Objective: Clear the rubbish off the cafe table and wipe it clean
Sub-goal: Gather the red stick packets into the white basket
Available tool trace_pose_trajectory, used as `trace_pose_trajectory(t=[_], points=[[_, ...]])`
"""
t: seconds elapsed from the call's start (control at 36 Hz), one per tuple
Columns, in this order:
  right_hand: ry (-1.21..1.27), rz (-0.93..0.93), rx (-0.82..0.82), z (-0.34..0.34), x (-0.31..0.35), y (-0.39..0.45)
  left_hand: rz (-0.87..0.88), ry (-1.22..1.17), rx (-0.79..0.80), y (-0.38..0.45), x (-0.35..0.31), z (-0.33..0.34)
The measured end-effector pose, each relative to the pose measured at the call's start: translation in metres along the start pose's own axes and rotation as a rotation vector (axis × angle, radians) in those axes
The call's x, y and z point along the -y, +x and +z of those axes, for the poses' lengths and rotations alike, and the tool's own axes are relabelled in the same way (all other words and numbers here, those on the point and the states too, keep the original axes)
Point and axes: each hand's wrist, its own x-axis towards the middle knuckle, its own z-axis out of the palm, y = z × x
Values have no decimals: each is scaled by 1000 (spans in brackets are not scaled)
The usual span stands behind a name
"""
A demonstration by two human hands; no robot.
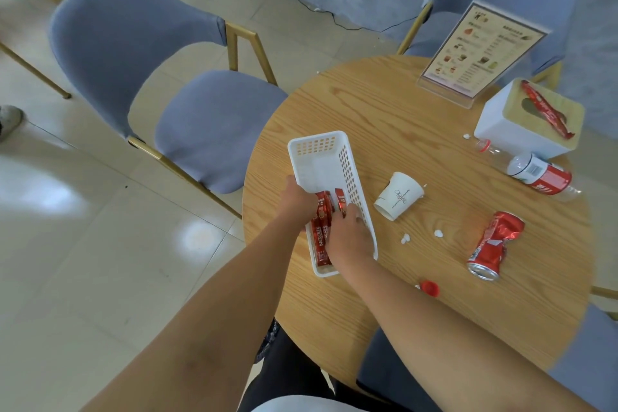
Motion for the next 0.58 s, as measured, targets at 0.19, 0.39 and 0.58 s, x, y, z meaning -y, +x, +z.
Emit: trace_pose_trajectory(t=[0.19, 0.39, 0.58], points=[[-41, 27, 2, -7, 9, 12, -4, 31, -17, -4, -2, 0], [32, 58, 0, -15, 12, 20, -3, 32, 2, -6, -4, -1], [281, 94, -35, -13, 12, 18, -11, 32, -11, -1, 1, 0]])
